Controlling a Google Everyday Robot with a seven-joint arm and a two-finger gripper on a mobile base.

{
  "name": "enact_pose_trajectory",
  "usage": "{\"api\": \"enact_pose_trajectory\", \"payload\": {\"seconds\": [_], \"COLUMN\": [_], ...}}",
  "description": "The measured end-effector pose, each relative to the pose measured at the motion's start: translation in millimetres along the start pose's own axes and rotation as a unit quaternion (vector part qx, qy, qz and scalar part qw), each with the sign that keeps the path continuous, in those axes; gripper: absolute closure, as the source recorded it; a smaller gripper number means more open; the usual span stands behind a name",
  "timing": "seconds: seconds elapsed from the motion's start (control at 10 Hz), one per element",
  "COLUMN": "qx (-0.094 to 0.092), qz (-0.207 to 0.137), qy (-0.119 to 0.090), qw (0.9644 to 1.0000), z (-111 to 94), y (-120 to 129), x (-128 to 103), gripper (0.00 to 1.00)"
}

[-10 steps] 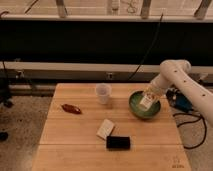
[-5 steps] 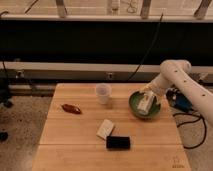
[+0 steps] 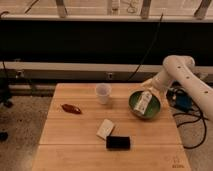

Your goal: Place the bottle in the ceramic bowl

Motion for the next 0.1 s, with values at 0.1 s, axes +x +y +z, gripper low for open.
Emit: {"api": "enact_pose_trajectory", "payload": {"seconds": [0.1], "qx": [-0.002], "qz": [0.001], "qy": [0.000], "qw": [1.0000], "z": [-1.5], "y": [0.9], "x": [-2.2], "gripper": [0.20]}}
